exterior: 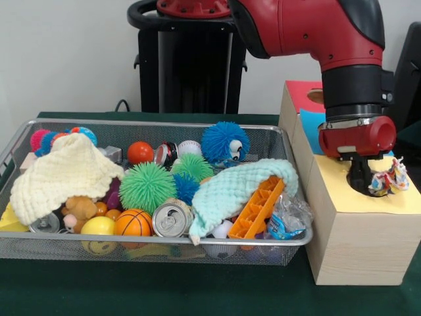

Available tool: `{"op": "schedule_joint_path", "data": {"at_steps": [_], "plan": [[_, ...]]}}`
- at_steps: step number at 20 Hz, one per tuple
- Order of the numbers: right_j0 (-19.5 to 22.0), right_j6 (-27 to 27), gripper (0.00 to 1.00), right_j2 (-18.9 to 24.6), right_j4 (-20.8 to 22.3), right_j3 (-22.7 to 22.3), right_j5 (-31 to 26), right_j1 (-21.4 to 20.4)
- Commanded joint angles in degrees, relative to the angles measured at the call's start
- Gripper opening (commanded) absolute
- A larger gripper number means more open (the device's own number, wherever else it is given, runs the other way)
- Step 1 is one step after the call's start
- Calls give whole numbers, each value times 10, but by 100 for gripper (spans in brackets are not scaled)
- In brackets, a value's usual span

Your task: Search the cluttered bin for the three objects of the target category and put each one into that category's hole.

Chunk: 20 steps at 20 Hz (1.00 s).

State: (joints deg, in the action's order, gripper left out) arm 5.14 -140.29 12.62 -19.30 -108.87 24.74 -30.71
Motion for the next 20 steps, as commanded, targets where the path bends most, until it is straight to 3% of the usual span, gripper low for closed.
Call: {"op": "schedule_joint_path", "data": {"at_steps": [1,7,13,20], "plan": [[4,-128,0,-4,-60,-30,-46,9],[-18,-107,0,-28,-95,-33,-64,-4],[-81,-61,0,-104,-174,-32,-128,-34],[-94,-67,0,-128,-165,-35,-163,-58]]}}
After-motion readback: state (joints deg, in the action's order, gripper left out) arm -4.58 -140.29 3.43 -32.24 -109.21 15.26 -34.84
